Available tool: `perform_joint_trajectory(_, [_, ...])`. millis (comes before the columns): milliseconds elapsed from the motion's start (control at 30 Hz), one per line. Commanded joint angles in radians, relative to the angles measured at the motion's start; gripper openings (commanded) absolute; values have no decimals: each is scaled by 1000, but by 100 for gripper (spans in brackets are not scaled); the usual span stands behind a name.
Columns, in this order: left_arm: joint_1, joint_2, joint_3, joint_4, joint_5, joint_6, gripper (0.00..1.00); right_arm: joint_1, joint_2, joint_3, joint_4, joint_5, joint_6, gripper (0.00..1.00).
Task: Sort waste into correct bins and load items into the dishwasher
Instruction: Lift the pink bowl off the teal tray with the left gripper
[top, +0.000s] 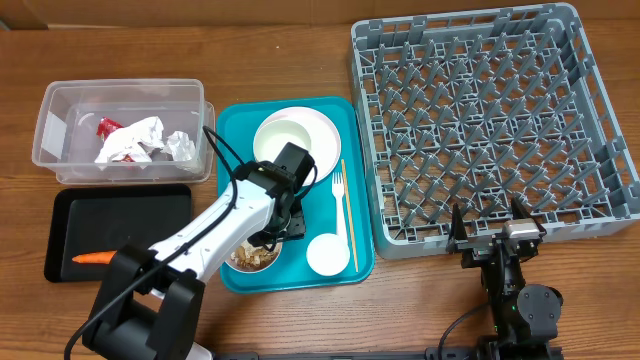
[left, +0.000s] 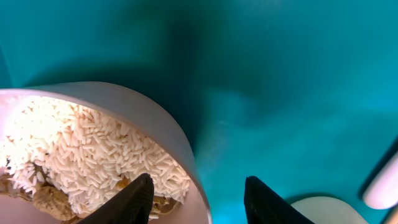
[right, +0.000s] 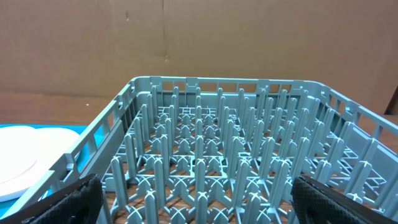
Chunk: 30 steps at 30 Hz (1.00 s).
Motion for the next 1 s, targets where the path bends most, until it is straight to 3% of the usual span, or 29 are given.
perform_joint_trajectory(0, [-4, 3, 19, 2, -40, -17, 50, -3, -9, -11, 6, -1, -1, 100])
perform_joint_trajectory(133, [-4, 3, 19, 9, -50, -16, 51, -3, -9, -11, 6, -1, -1, 100])
perform_joint_trajectory(400, [-8, 4, 18, 80, -37, -17, 41, -3, -9, -11, 6, -1, -1, 100])
perform_joint_trajectory(800, [-8, 30, 18, 84, -38, -17, 40, -3, -9, -11, 6, -1, -1, 100])
perform_joint_trajectory(967, [-8, 30, 18, 84, -38, -17, 29, -3, -9, -11, 6, -1, -1, 100])
